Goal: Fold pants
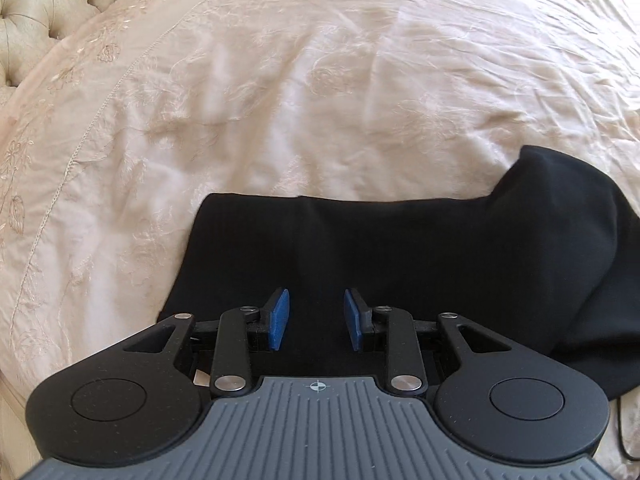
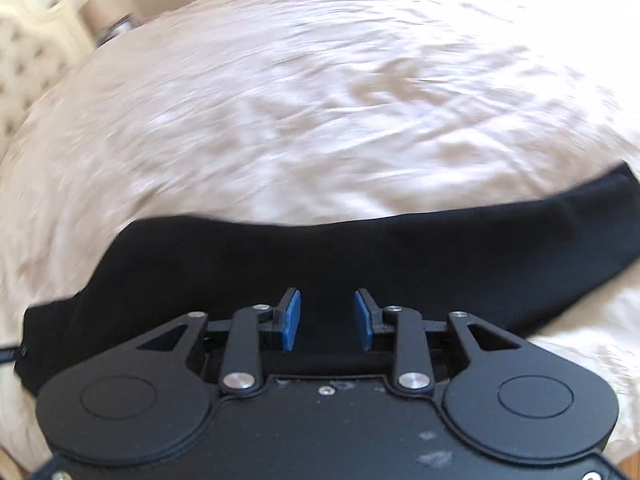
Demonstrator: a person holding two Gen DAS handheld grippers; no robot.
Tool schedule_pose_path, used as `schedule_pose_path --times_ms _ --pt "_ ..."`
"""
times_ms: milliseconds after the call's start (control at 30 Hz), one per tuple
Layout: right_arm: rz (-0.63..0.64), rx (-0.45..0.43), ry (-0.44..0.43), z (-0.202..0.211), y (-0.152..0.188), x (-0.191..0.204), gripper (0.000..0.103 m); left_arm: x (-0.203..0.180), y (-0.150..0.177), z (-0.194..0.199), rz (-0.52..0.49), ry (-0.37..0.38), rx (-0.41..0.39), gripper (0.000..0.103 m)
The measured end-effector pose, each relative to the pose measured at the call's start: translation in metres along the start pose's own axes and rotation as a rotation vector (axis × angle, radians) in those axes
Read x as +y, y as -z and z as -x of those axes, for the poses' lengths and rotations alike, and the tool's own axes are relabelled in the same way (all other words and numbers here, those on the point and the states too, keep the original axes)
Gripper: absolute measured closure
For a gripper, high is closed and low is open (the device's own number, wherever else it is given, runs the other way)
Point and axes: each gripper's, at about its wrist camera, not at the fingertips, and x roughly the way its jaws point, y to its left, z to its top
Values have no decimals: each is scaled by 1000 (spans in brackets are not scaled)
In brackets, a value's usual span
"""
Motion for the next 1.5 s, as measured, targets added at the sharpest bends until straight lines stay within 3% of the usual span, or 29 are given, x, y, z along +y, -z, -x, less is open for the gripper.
schedule_pose_path --times_ms 133,267,400,567,667,833,867,933,1033,1167,1300,1367,1500 --pt "-206 -38 175 -4 -21 -97 69 -24 9 -21 19 -33 93 73" --pt "-259 -59 297 -5 -41 -173 68 -34 13 -39 45 -95 129 73" --pt "-204 -63 333 -12 -62 -222 62 -40 9 -40 25 -148 129 73" --pt "-231 -20 332 -21 -69 -261 61 -34 14 -43 104 -155 96 72" --pt "-279 16 311 -26 -63 -272 61 -29 18 -44 127 -158 73 70" --pt "-376 52 203 -30 -57 -282 58 -41 19 -48 71 -197 55 70" --pt "-384 57 190 -30 -58 -281 62 -42 19 -49 70 -201 53 70" --pt "-376 71 153 -31 -61 -278 82 -41 18 -49 85 -200 54 70" --pt "-277 52 141 -25 -71 -264 86 -37 17 -51 106 -187 56 70" --pt "-103 3 204 -13 -86 -247 87 -33 17 -49 93 -161 52 69" --pt "-113 0 270 -22 -100 -261 87 -24 15 -49 99 -118 50 68" --pt "-113 37 250 -32 -102 -265 86 -20 15 -48 103 -105 53 66" --pt "-95 99 328 -44 -98 -261 71 -15 14 -43 101 -82 51 66"
